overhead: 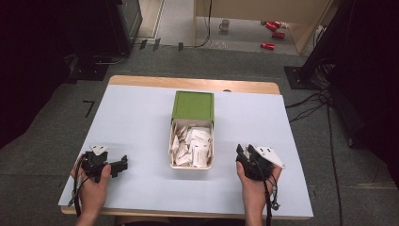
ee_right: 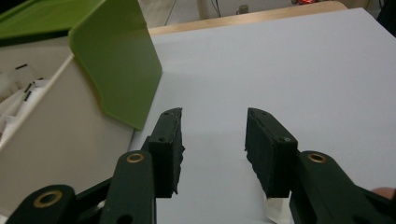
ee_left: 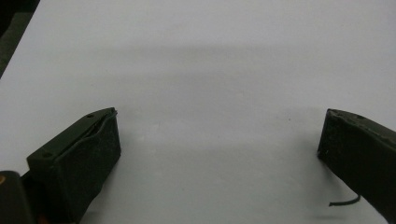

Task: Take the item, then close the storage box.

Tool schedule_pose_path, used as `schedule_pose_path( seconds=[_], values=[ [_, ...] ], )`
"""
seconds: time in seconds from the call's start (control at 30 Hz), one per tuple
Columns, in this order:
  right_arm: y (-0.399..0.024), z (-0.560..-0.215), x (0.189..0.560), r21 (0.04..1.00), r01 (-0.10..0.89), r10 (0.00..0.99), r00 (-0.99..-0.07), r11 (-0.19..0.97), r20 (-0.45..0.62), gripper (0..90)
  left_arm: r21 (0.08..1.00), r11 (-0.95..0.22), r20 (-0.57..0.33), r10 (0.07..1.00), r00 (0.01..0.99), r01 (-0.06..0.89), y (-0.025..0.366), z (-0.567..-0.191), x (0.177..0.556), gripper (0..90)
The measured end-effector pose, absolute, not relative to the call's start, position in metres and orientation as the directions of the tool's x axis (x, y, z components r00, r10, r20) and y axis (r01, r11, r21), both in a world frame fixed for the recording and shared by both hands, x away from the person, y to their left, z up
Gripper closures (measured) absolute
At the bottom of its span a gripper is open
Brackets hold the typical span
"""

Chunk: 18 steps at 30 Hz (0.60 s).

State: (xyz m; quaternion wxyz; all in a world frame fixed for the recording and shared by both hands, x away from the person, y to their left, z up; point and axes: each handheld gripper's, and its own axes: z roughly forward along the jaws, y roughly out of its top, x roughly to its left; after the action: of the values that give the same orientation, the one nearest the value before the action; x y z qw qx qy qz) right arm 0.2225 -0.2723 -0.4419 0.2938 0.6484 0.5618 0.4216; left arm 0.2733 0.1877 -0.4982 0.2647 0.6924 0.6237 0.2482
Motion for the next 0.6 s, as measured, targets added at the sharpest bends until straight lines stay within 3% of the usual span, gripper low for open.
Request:
schedule_pose_path(
  seconds=[0.6],
  values=[
    [-0.247,-0.425,0.212,0.873,0.453,0.968,-0.075,-0.180,0.239,59.2,0.675,-0.084,0.015,0.995,0.100,0.733,0.188,-0.498,0.273,0.0]
  ],
)
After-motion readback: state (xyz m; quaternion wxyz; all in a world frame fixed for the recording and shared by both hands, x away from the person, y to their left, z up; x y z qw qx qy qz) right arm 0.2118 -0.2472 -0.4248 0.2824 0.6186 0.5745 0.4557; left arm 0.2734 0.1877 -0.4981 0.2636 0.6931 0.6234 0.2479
